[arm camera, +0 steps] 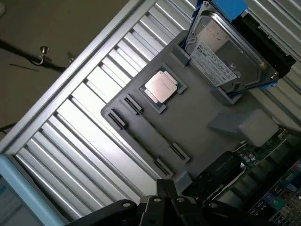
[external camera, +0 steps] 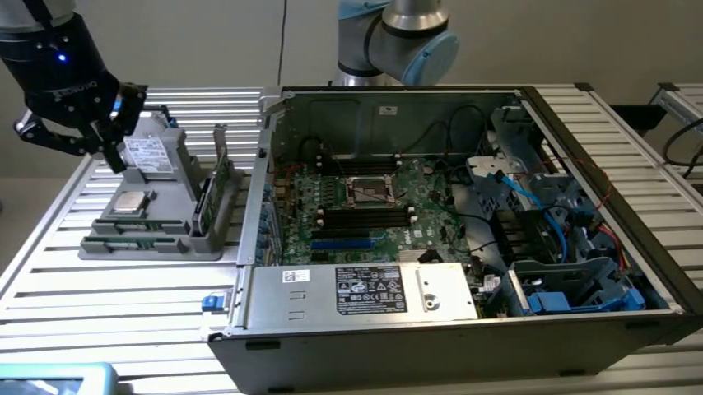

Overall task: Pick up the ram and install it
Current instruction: 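Pick up the ram and move it above insertion slot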

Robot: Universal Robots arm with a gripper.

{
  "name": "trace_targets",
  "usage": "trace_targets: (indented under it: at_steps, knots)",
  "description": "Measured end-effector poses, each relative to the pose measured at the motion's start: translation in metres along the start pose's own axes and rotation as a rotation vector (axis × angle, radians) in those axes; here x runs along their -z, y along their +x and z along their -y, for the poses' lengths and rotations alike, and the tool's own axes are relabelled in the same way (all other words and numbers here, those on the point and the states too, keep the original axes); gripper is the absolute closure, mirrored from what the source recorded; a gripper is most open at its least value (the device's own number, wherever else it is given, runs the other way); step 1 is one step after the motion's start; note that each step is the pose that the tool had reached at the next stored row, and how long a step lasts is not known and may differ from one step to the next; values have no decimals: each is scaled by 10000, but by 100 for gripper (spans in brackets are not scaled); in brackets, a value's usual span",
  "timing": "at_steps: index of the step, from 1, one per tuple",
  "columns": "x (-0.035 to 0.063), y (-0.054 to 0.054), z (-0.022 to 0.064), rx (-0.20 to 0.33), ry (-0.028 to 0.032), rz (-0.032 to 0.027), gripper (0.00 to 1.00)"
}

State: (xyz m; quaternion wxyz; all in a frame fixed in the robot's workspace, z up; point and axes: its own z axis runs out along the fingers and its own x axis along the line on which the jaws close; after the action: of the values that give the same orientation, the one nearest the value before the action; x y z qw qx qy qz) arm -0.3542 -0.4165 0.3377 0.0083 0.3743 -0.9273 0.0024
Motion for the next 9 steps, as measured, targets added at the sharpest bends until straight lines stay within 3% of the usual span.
trace_targets:
  at_steps: [9]
  knots:
    - [-2, 0, 0, 1636, -26, 53, 89]
